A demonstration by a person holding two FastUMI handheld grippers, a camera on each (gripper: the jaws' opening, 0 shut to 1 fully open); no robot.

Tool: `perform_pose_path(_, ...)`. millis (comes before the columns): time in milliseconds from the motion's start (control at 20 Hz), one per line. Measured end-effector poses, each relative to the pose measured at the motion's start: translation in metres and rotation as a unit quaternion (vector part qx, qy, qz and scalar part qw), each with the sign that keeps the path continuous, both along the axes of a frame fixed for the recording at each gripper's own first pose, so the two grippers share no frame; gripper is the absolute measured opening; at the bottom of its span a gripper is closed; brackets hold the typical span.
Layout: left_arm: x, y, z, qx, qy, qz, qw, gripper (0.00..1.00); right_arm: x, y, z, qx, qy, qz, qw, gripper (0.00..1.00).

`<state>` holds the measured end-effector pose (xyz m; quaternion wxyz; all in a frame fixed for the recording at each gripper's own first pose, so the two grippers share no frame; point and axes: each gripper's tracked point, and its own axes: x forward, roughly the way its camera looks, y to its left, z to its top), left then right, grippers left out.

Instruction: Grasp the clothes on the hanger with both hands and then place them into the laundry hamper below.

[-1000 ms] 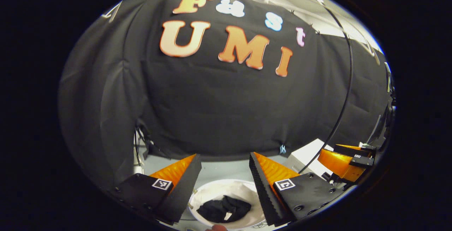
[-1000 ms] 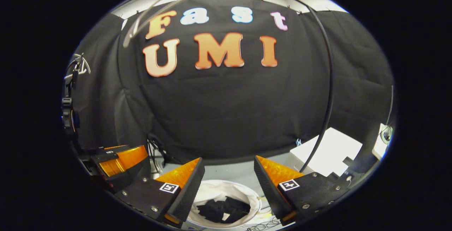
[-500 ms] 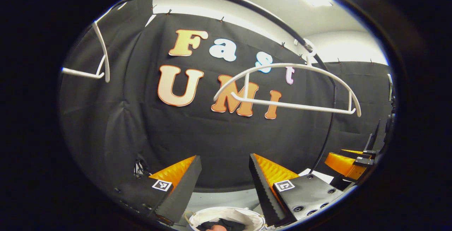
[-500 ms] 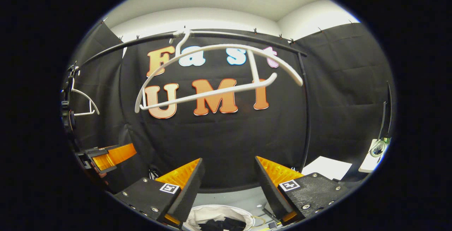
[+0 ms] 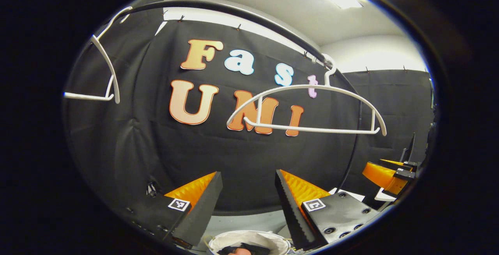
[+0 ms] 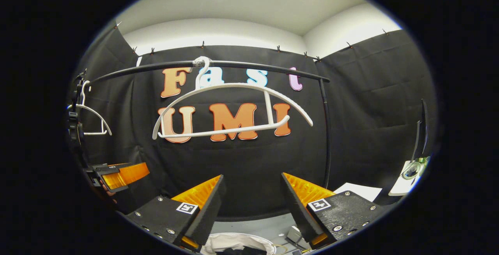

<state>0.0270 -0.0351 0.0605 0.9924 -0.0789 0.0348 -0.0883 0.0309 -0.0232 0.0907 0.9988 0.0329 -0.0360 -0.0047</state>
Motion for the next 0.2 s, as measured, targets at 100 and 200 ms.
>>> perform_pose_path(100,-0.0005,0.0006,0.0014,-0.003,-0.002,-0.001,1.000,0.96,-0.0009,-0.0045,-0.0013,0.001,0.001,-0.004,1.000,0.87)
perform_pose_path(200,0.0001,0.0027,0.0043,-0.004,-0.008,0.002,1.000,0.84,-0.0016,-0.0080,-0.0001,0.000,0.000,-0.006,1.000,0.87)
